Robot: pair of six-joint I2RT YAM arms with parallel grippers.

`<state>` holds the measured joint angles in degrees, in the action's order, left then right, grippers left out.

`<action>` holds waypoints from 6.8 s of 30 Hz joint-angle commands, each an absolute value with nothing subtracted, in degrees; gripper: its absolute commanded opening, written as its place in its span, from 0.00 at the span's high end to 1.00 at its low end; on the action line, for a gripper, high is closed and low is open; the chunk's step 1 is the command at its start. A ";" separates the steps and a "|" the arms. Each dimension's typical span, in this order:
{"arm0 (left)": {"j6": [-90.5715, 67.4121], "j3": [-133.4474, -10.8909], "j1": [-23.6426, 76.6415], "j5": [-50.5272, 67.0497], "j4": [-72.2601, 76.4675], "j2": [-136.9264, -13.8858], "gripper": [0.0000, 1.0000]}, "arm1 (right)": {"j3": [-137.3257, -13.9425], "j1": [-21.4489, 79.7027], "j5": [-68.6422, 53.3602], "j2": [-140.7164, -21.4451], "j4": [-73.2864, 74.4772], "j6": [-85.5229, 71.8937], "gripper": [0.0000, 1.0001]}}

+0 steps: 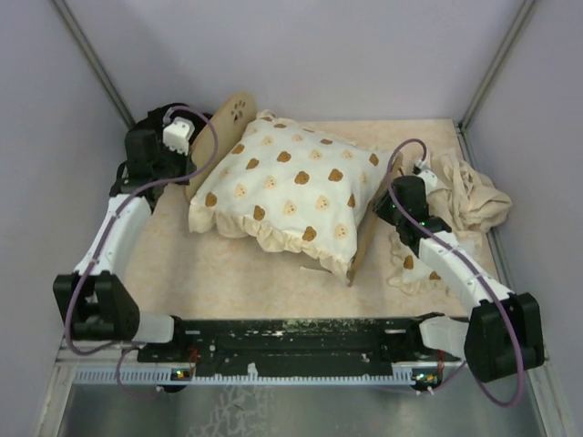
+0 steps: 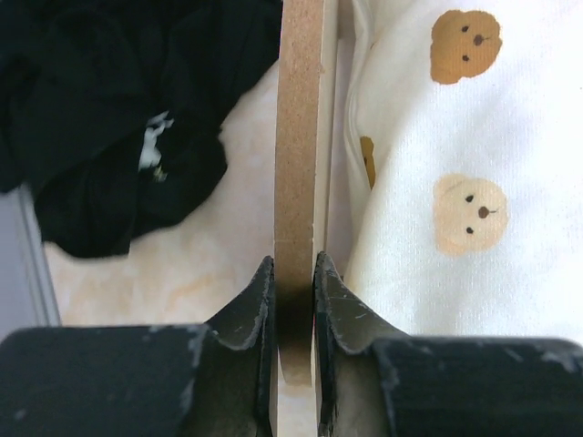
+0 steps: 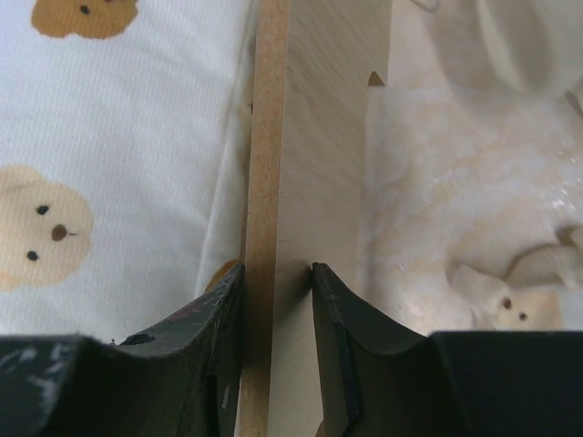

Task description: Set up the pet bed

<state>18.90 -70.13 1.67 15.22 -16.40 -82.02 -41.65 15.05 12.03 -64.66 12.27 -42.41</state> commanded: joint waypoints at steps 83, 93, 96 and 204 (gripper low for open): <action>-14.92 -36.66 29.21 26.15 6.42 -47.19 0.47 | -38.06 28.56 -14.59 -52.42 -7.37 -49.31 0.99; -19.95 -35.59 38.53 24.68 21.62 -55.68 0.42 | -35.50 28.96 -14.58 -54.91 -21.30 -66.07 1.00; -17.72 -36.24 43.82 19.90 25.22 -59.57 0.40 | -35.42 29.67 -12.75 -54.30 -21.96 -67.13 1.00; -13.97 -52.55 43.07 2.29 35.79 -87.53 1.00 | -25.29 41.22 -17.49 -43.33 -21.07 -32.96 0.95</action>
<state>-13.91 -51.86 43.46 3.09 33.58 -86.91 -23.38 40.88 -15.70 -49.63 -23.51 -18.94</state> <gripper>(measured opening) 0.007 0.017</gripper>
